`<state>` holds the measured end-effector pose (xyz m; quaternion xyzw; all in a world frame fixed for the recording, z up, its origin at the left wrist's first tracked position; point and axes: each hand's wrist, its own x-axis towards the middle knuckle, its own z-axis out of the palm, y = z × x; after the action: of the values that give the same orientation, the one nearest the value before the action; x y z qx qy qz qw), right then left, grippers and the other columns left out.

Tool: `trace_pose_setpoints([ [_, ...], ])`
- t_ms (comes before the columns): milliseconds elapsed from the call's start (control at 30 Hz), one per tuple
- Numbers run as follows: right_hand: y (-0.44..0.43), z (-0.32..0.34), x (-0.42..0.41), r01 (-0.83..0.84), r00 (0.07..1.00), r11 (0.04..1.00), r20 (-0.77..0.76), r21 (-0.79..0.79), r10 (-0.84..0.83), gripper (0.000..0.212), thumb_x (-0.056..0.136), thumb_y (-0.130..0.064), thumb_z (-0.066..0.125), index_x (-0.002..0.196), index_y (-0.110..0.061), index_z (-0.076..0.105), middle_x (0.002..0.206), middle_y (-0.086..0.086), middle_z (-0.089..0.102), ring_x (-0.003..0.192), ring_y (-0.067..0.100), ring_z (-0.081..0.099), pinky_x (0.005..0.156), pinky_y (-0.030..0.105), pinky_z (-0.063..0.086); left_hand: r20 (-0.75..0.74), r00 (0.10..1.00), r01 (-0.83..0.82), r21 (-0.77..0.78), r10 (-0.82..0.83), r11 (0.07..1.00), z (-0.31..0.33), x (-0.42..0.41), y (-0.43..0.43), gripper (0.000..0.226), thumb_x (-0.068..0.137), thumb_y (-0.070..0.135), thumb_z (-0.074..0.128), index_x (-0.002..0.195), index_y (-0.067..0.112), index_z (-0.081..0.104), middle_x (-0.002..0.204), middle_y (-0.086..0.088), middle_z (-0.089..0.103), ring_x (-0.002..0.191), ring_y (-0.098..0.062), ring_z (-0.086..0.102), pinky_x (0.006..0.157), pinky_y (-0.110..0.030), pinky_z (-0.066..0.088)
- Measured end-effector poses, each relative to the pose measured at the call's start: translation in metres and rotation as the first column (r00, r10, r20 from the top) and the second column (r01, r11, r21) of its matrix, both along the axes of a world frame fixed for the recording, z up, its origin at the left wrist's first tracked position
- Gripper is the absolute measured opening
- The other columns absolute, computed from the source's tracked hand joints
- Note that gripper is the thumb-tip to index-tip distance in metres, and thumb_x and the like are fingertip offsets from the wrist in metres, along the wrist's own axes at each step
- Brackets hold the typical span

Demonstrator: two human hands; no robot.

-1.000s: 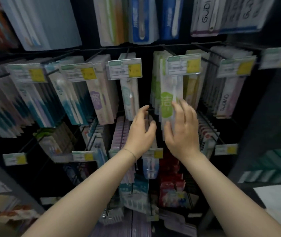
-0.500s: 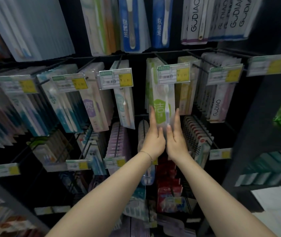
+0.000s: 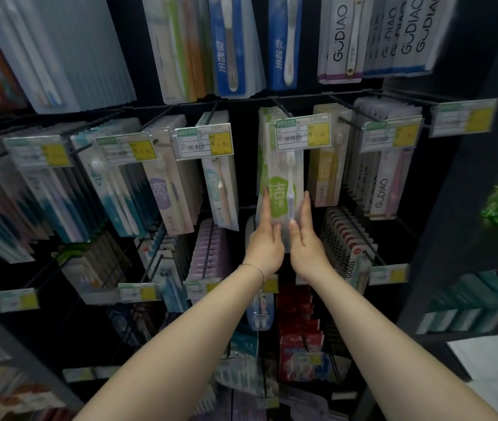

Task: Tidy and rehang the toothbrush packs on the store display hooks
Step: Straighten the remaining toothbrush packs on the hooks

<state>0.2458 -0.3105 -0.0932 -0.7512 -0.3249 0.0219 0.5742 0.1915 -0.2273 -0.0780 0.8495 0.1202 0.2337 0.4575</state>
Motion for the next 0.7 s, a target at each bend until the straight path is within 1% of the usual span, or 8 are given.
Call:
trace_pose_setpoints([
  [67, -0.001, 0.000, 0.000, 0.016, 1.000, 1.000, 0.010, -0.014, -0.016, 0.057, 0.104, -0.033, 0.024, 0.147, -0.041, -0.013, 0.154, -0.012, 0.014, 0.132, 0.006, 0.028, 0.103, 0.023, 0.028, 0.001, 1.000, 0.009, 0.001, -0.009, 1.000, 0.000, 0.000, 0.002, 0.070, 0.103, 0.015, 0.032, 0.148, 0.044, -0.013, 0.100, 0.009, 0.049, 0.073, 0.001, 0.045, 0.088, -0.041, 0.050],
  [167, -0.003, 0.001, -0.002, 0.039, 0.999, 0.998, 0.013, -0.039, -0.039, 0.058, 0.104, -0.033, 0.025, 0.148, -0.040, -0.012, 0.158, -0.006, 0.015, 0.136, 0.017, 0.035, 0.101, 0.023, 0.031, 0.003, 1.000, 0.031, -0.018, -0.031, 0.999, 0.002, -0.003, 0.001, 0.070, 0.103, 0.013, 0.032, 0.149, 0.041, -0.014, 0.132, -0.014, 0.051, 0.074, 0.008, 0.040, 0.082, -0.028, 0.049],
  [267, -0.006, 0.003, -0.004, 0.050, 0.999, 0.998, 0.012, -0.035, -0.049, 0.059, 0.104, -0.031, 0.028, 0.149, -0.040, -0.009, 0.159, -0.005, 0.013, 0.140, 0.017, 0.030, 0.102, 0.021, 0.026, 0.023, 0.998, 0.060, -0.020, -0.060, 0.998, 0.004, -0.008, -0.002, 0.071, 0.103, 0.012, 0.033, 0.149, 0.037, -0.015, 0.143, -0.005, 0.042, 0.087, 0.007, 0.047, 0.075, -0.010, 0.039],
  [333, -0.007, 0.005, -0.006, 0.046, 0.999, 0.999, 0.002, -0.023, -0.046, 0.061, 0.103, -0.029, 0.031, 0.149, -0.039, -0.009, 0.160, -0.004, 0.011, 0.142, 0.015, 0.024, 0.105, 0.020, 0.021, 0.037, 0.997, 0.069, -0.038, -0.067, 0.997, 0.004, -0.011, -0.002, 0.073, 0.103, 0.014, 0.036, 0.149, 0.038, -0.014, 0.151, 0.000, 0.034, 0.110, -0.002, 0.048, 0.087, -0.015, 0.040],
  [400, -0.008, 0.007, -0.009, 0.051, 0.999, 0.998, 0.006, -0.026, -0.051, 0.069, 0.102, -0.028, 0.039, 0.150, -0.035, -0.010, 0.160, -0.003, 0.011, 0.143, 0.014, 0.019, 0.107, 0.021, 0.018, 0.035, 0.997, 0.066, -0.054, -0.065, 0.996, 0.002, -0.013, 0.000, 0.076, 0.102, 0.017, 0.040, 0.148, 0.042, -0.015, 0.155, 0.001, 0.029, 0.124, -0.009, 0.047, 0.097, -0.022, 0.040],
  [467, -0.009, 0.009, -0.011, 0.071, 0.997, 0.997, 0.032, -0.035, -0.070, 0.078, 0.099, -0.027, 0.047, 0.151, -0.030, -0.010, 0.160, -0.002, 0.009, 0.145, 0.014, 0.013, 0.111, 0.025, 0.015, 0.024, 0.999, 0.051, -0.071, -0.049, 0.996, 0.001, -0.016, 0.003, 0.080, 0.100, 0.016, 0.044, 0.148, 0.043, -0.014, 0.154, 0.000, 0.031, 0.126, -0.011, 0.048, 0.103, -0.028, 0.041],
  [600, -0.011, 0.013, -0.015, 0.185, 0.976, 0.979, 0.137, -0.087, -0.172, 0.085, 0.093, -0.025, 0.056, 0.153, -0.026, -0.004, 0.160, 0.004, 0.006, 0.147, 0.019, 0.005, 0.119, 0.038, 0.011, 0.002, 1.000, -0.006, -0.069, 0.006, 0.998, 0.003, -0.030, 0.011, 0.075, 0.096, 0.010, 0.049, 0.153, 0.030, 0.004, 0.154, -0.002, 0.028, 0.130, -0.002, 0.027, 0.109, -0.024, 0.026],
  [700, -0.014, 0.017, -0.022, 0.315, 0.932, 0.934, 0.238, -0.168, -0.272, 0.079, 0.090, -0.027, 0.057, 0.152, -0.022, 0.008, 0.159, 0.009, 0.007, 0.146, 0.026, 0.008, 0.117, 0.043, 0.015, -0.052, 0.997, -0.055, 0.048, 0.058, 0.997, 0.004, -0.045, 0.022, 0.058, 0.096, 0.012, 0.049, 0.148, 0.020, 0.024, 0.145, -0.008, 0.034, 0.128, -0.015, 0.039, 0.102, -0.022, 0.031],
])
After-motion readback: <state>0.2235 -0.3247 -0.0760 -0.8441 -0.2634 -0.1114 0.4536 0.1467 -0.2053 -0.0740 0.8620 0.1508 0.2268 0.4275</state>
